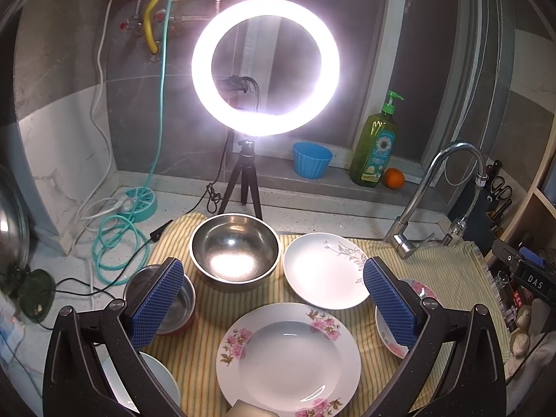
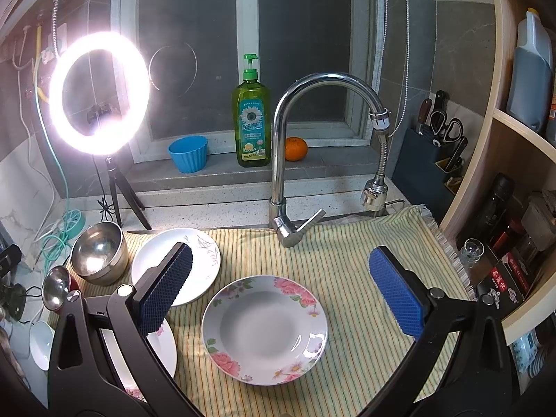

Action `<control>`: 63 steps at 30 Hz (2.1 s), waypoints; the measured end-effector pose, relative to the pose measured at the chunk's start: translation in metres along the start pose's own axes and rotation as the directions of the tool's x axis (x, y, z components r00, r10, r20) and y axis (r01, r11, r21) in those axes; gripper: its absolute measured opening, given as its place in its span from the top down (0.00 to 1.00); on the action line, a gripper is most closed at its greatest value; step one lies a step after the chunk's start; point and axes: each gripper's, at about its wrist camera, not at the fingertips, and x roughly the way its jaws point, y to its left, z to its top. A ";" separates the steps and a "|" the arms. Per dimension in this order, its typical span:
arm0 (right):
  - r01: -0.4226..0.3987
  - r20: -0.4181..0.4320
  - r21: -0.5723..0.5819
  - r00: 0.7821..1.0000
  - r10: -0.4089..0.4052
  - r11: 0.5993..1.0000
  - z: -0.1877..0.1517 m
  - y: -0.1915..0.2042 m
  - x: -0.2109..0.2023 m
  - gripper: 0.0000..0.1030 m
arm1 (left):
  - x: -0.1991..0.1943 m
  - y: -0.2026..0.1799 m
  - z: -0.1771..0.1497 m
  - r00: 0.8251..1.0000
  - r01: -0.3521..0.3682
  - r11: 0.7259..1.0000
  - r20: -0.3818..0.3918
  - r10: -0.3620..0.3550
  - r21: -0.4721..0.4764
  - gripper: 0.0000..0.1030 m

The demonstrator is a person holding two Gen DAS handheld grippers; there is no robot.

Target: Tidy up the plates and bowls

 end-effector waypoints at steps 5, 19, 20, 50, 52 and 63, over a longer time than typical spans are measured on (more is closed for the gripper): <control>0.000 -0.001 -0.001 1.000 0.000 1.000 0.000 0.000 0.001 0.00 | 0.002 0.000 0.001 1.000 0.007 1.000 -0.004 -0.007 0.002 0.00; -0.001 -0.011 0.007 1.000 0.001 1.000 -0.003 -0.003 0.008 0.00 | 0.008 -0.001 0.001 1.000 0.012 1.000 -0.015 -0.012 -0.003 0.00; -0.001 -0.012 0.007 1.000 0.001 1.000 -0.004 -0.003 0.009 0.00 | 0.008 -0.001 0.001 1.000 0.011 1.000 -0.015 -0.011 -0.002 0.00; -0.004 -0.032 0.008 0.999 0.004 1.000 -0.008 0.001 0.017 0.00 | 0.016 0.000 0.000 0.999 0.018 1.000 -0.029 -0.018 -0.008 0.00; -0.004 -0.033 0.007 0.999 0.004 1.000 -0.008 0.001 0.018 0.00 | 0.016 0.000 -0.001 0.999 0.018 1.000 -0.031 -0.018 -0.008 0.00; -0.007 -0.049 0.005 0.999 0.007 1.000 -0.009 0.002 0.020 0.00 | 0.019 0.003 -0.002 0.998 0.029 0.999 -0.060 -0.030 -0.014 0.00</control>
